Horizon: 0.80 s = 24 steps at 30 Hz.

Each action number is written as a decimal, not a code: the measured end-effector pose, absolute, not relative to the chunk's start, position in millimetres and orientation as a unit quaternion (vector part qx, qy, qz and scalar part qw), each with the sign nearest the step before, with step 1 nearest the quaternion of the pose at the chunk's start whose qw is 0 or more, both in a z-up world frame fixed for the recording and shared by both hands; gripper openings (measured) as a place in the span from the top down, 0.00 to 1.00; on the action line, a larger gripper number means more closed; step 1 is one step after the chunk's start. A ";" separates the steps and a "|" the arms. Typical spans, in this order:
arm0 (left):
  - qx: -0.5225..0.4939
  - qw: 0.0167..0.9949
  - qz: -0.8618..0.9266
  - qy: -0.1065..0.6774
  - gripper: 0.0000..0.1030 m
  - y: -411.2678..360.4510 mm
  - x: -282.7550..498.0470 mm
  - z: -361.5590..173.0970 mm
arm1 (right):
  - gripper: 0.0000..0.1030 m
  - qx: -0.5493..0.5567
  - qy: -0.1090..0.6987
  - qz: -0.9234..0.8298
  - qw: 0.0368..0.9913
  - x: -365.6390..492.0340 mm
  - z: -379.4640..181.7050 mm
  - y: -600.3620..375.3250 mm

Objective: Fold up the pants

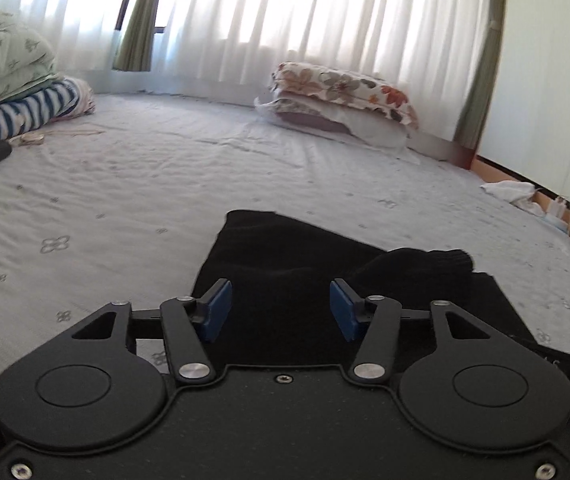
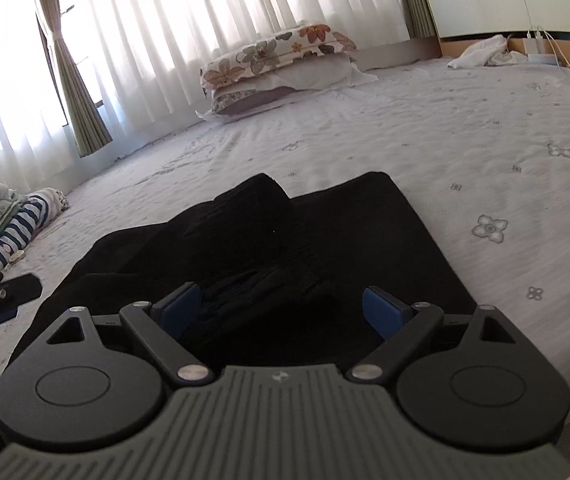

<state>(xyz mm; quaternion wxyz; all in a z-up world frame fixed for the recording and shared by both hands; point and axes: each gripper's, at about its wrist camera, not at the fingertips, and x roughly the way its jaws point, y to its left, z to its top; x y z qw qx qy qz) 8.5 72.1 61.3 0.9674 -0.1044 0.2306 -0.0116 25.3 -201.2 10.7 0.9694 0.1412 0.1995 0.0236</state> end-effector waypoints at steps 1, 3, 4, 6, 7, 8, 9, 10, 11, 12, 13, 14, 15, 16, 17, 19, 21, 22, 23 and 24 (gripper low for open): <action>-0.102 0.966 0.001 0.237 0.65 76.3 8.9 55.5 | 0.11 0.143 0.208 0.020 0.967 31.8 9.0 -197.5; -0.095 0.964 0.022 0.248 0.75 79.8 13.4 45.4 | 0.13 0.141 0.210 0.015 0.967 40.6 7.5 -190.4; -0.093 0.963 0.028 0.251 0.76 82.9 14.9 41.1 | 0.15 0.141 0.211 0.015 0.967 43.9 6.5 -188.1; -0.093 0.961 0.031 0.257 0.76 83.6 18.4 33.2 | 0.15 0.137 0.204 0.007 0.969 49.0 3.1 -183.2; -0.093 0.960 0.031 0.261 0.76 83.9 19.3 29.9 | 0.16 0.126 0.199 0.001 0.972 51.2 -0.1 -179.5; -0.089 0.960 0.032 0.263 0.76 81.9 21.1 26.4 | 0.17 0.110 0.191 -0.008 0.975 51.6 -4.1 -174.5; -0.082 0.961 0.035 0.262 0.76 80.2 21.2 24.6 | 0.18 0.096 0.183 -0.014 0.978 50.1 -6.6 -170.2; -0.073 0.962 0.037 0.260 0.77 77.0 19.4 23.0 | 0.22 0.085 0.176 -0.019 0.980 49.1 -8.6 -166.0; -0.068 0.963 0.037 0.259 0.77 74.0 22.2 22.6 | 0.27 0.082 0.171 -0.020 0.982 46.8 -8.3 -165.0; -0.069 0.963 0.034 0.259 0.77 73.2 21.7 22.6 | 0.31 0.091 0.169 -0.018 0.981 44.5 -7.4 -165.7; -0.072 0.963 0.030 0.259 0.77 74.2 21.6 22.6 | 0.37 0.105 0.166 -0.017 0.980 42.1 -6.0 -167.7; -0.077 0.962 0.026 0.260 0.77 73.2 21.4 22.4 | 0.44 0.121 0.164 -0.017 0.979 38.8 -3.4 -170.9; -0.079 0.962 0.025 0.260 0.77 73.5 21.2 22.6 | 0.46 0.131 0.163 -0.015 0.978 36.3 -1.5 -172.8; -0.081 0.962 0.025 0.261 0.77 73.9 20.8 22.2 | 0.50 0.139 0.162 -0.012 0.977 34.0 -0.2 -173.7; -0.083 0.961 0.026 0.261 0.77 74.2 20.8 21.9 | 0.52 0.146 0.160 -0.007 0.976 32.6 0.7 -174.4; -0.090 0.960 0.027 0.263 0.77 76.7 20.2 20.8 | 0.53 0.160 0.148 0.008 0.976 27.6 0.4 -175.6; -0.092 0.960 0.027 0.263 0.77 79.0 19.2 20.3 | 0.52 0.173 0.133 0.026 0.976 21.8 -0.9 -177.5; -0.092 0.960 0.027 0.263 0.77 79.6 19.1 19.9 | 0.49 0.181 0.133 0.035 0.974 20.7 -1.7 -178.0; -0.092 0.960 0.027 0.263 0.77 79.6 18.2 19.7 | 0.48 0.191 0.137 0.041 0.971 20.4 -3.0 -179.8; -0.093 0.960 0.027 0.263 0.77 79.5 18.2 19.8 | 0.47 0.203 0.143 0.043 0.968 20.1 -4.1 -182.3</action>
